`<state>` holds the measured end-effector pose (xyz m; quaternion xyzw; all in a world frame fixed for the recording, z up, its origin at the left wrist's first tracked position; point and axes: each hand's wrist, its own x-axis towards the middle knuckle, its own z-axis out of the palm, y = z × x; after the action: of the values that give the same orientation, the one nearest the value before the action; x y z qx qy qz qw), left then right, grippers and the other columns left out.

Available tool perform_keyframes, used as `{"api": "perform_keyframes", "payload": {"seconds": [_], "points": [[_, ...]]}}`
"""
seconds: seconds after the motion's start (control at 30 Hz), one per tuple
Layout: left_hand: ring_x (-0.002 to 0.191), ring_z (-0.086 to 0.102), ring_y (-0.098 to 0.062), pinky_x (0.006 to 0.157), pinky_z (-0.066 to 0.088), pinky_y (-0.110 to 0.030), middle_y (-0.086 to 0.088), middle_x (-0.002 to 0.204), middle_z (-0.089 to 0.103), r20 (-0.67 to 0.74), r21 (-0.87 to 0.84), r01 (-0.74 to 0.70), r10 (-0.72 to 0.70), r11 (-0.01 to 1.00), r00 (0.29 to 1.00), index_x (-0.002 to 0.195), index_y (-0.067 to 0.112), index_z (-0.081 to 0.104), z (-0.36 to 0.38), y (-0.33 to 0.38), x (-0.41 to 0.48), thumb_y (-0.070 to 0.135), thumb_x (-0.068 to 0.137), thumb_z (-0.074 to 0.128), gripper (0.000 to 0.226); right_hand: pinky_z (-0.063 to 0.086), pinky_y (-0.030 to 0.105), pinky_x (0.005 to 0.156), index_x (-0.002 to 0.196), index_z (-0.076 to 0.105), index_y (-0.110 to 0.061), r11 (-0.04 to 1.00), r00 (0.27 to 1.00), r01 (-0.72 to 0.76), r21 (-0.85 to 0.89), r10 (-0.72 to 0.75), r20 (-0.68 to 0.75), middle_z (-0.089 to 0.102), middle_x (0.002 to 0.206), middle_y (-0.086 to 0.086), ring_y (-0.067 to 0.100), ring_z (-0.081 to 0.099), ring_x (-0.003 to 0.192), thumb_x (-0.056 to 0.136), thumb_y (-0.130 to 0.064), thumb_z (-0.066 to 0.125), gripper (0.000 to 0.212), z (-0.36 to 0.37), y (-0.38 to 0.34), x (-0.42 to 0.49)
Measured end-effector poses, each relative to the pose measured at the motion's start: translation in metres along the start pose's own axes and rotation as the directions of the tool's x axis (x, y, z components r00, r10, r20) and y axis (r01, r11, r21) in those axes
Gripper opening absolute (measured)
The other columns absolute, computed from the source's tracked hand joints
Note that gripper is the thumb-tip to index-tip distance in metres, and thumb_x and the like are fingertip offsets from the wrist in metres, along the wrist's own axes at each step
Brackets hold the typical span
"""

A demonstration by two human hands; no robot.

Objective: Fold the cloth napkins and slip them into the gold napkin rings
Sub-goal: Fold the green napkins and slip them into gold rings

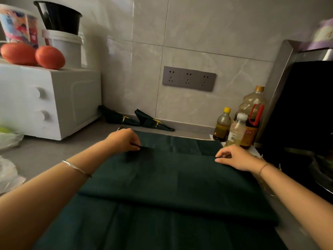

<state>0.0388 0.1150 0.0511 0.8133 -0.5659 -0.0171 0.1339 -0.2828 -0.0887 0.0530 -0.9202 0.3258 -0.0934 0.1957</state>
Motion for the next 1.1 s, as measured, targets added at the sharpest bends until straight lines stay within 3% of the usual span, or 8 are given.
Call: {"api": "perform_keyframes", "payload": {"seconds": [0.17,0.37,0.57,0.7,0.8,0.9,1.0,1.1], "points": [[0.109,0.059,-0.019,0.079,0.044,-0.029,0.004,0.117,0.064,-0.164,0.178,0.117,-0.088,0.977,0.983,0.111,0.027,0.066,0.034,-0.003,0.042,0.030,0.092,0.060,0.020,0.049,0.030,0.083,0.081,0.063,-0.027,0.995,0.992,-0.034,-0.089,0.023,-0.127,0.064,0.087,-0.007,0.012,0.059,0.089,0.087,-0.026,0.065,0.007,0.024,0.022,0.059],[0.106,0.059,-0.020,0.079,0.046,-0.030,0.000,0.116,0.063,-0.210,0.147,0.205,-0.172,0.968,0.962,0.115,0.025,0.062,0.060,-0.019,0.087,0.025,0.096,0.054,0.021,0.046,0.038,0.092,0.085,0.062,-0.030,0.992,0.972,-0.080,-0.101,0.055,-0.229,0.065,0.095,-0.006,0.016,0.059,0.095,0.088,-0.033,0.063,0.005,0.048,0.044,0.113],[0.110,0.055,-0.019,0.092,0.039,-0.031,0.001,0.116,0.062,-0.215,0.189,0.196,-0.154,0.962,0.964,0.113,0.025,0.061,0.077,-0.033,0.110,0.028,0.095,0.054,0.019,0.042,0.038,0.096,0.086,0.059,-0.028,0.988,0.951,-0.105,-0.113,0.067,-0.301,0.065,0.101,-0.005,0.018,0.057,0.102,0.087,-0.033,0.064,0.007,0.062,0.056,0.134],[0.131,0.040,-0.021,0.108,0.030,-0.034,0.000,0.139,0.048,-0.233,0.272,0.128,-0.064,0.954,0.970,0.138,0.026,0.042,0.072,-0.021,0.097,0.042,0.093,0.054,0.050,0.038,0.035,0.101,0.106,0.058,-0.024,0.973,0.945,-0.086,-0.216,0.011,-0.327,0.055,0.119,-0.003,0.019,0.050,0.115,0.086,-0.028,0.065,0.021,0.061,0.049,0.122],[0.129,0.043,-0.012,0.109,0.035,-0.032,0.008,0.140,0.047,-0.044,0.067,-0.129,0.132,0.989,0.990,0.139,0.035,0.041,0.061,0.008,0.061,0.067,0.085,0.043,0.063,0.040,0.020,0.095,0.115,0.059,-0.027,0.994,0.964,0.066,-0.092,-0.088,-0.252,0.055,0.122,-0.009,0.009,0.051,0.114,0.090,-0.033,0.060,0.026,0.056,0.019,0.085],[0.131,0.036,0.001,0.114,0.028,-0.024,0.022,0.143,0.038,0.275,-0.174,-0.274,0.313,0.946,0.909,0.141,0.046,0.034,0.054,0.036,0.008,0.084,0.070,0.036,0.080,0.029,0.002,0.091,0.124,0.055,-0.039,0.986,0.986,0.165,-0.017,-0.165,-0.021,0.047,0.126,-0.028,-0.013,0.040,0.116,0.090,-0.049,0.050,0.035,0.058,-0.012,0.025],[0.142,0.017,0.000,0.117,0.013,-0.023,0.025,0.154,0.015,0.336,-0.067,-0.345,0.347,0.936,0.876,0.147,0.049,0.015,0.066,0.045,-0.025,0.080,0.072,0.030,0.083,0.016,0.001,0.096,0.135,0.035,-0.052,0.974,0.967,0.210,-0.081,-0.194,0.165,0.024,0.132,-0.044,-0.027,0.019,0.120,0.086,-0.064,0.044,0.051,0.069,-0.021,-0.023],[0.145,0.011,-0.007,0.115,0.007,-0.022,0.019,0.158,0.007,0.307,0.062,-0.388,0.353,0.919,0.884,0.148,0.047,0.005,0.077,0.048,-0.032,0.080,0.063,-0.002,0.091,0.009,0.002,0.104,0.141,0.023,-0.051,0.958,0.969,0.219,-0.184,-0.192,0.153,0.011,0.135,-0.044,-0.026,0.006,0.122,0.092,-0.056,0.039,0.051,0.077,-0.018,-0.042]]}}
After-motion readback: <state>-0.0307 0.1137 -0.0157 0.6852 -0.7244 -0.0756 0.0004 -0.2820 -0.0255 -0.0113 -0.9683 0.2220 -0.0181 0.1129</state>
